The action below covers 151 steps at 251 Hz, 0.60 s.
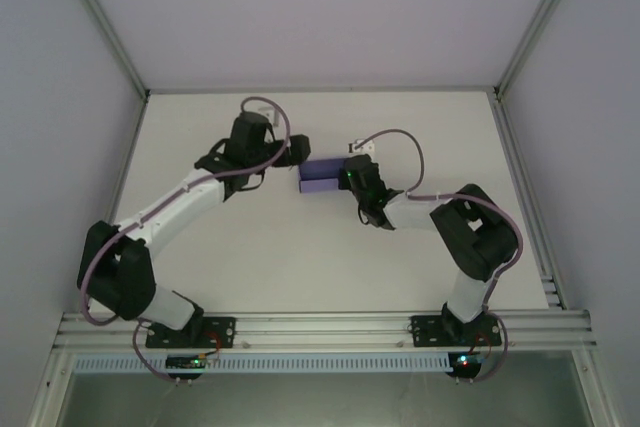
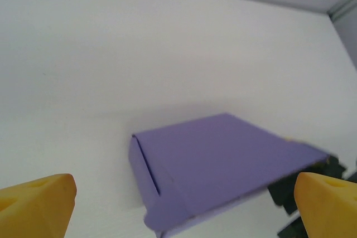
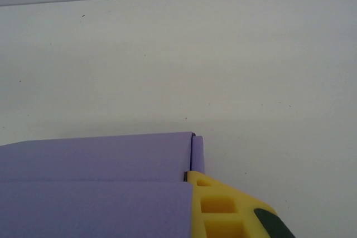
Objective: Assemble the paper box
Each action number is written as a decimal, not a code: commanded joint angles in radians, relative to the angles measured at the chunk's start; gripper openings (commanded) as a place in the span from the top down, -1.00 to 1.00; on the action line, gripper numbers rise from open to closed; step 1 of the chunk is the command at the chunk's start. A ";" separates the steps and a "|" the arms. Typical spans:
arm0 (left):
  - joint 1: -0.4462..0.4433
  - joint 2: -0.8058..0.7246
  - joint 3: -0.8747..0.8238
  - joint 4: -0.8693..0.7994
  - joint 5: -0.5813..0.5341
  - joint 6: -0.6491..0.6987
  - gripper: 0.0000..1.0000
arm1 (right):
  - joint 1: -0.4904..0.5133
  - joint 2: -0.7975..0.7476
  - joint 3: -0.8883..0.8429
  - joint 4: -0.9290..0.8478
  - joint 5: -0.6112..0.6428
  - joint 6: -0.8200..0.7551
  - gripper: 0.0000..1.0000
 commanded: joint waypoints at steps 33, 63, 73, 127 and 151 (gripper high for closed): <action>0.116 0.226 0.094 0.007 0.269 -0.151 -0.99 | 0.026 0.027 -0.052 -0.075 0.012 0.008 0.80; 0.130 0.314 0.100 0.037 0.353 -0.195 -0.99 | 0.040 0.036 -0.052 -0.069 0.014 -0.009 0.78; 0.131 0.334 0.095 0.048 0.374 -0.201 -0.96 | 0.043 0.039 -0.052 -0.076 0.017 -0.011 0.77; 0.136 0.424 0.060 0.120 0.439 -0.216 -0.73 | 0.055 0.032 -0.085 -0.075 0.018 -0.012 0.71; 0.139 0.464 0.055 0.137 0.480 -0.226 -0.57 | 0.058 0.019 -0.094 -0.090 0.017 -0.014 0.61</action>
